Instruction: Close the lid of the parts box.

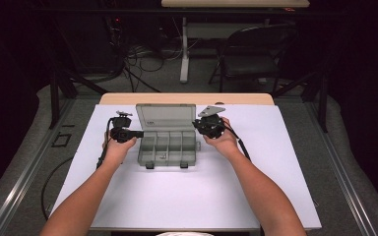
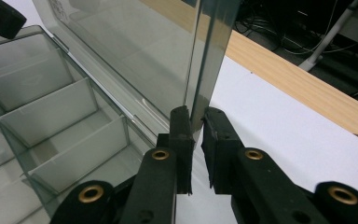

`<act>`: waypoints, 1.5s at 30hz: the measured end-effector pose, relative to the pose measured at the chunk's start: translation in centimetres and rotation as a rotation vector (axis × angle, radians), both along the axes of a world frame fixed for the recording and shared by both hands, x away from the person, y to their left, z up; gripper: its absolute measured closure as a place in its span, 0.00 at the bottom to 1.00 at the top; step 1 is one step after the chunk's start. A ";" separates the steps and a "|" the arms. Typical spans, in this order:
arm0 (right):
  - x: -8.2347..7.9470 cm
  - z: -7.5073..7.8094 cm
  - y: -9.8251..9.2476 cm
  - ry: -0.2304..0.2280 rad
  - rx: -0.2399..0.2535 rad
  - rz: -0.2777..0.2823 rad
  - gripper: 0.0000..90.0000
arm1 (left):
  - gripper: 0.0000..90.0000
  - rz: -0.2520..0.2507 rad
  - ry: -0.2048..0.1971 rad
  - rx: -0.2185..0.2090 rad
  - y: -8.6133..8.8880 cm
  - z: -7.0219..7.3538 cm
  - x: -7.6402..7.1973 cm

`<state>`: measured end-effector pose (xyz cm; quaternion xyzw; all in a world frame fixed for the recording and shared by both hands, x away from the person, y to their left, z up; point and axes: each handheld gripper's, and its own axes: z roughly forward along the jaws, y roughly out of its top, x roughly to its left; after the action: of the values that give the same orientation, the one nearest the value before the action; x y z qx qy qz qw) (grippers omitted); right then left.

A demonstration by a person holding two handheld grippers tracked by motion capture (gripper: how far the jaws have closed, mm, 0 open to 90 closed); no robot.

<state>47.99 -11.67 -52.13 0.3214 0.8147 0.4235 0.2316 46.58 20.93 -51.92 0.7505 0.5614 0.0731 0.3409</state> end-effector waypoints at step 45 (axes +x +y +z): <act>-0.6 -0.4 -0.1 -0.033 0.002 0.007 0.91 | 0.83 0.035 -0.036 -0.041 2.2 2.5 -0.8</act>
<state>47.35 -11.78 -52.49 0.3119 0.8114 0.4304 0.2432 45.80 23.15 -49.38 0.7320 0.5697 0.0810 0.3648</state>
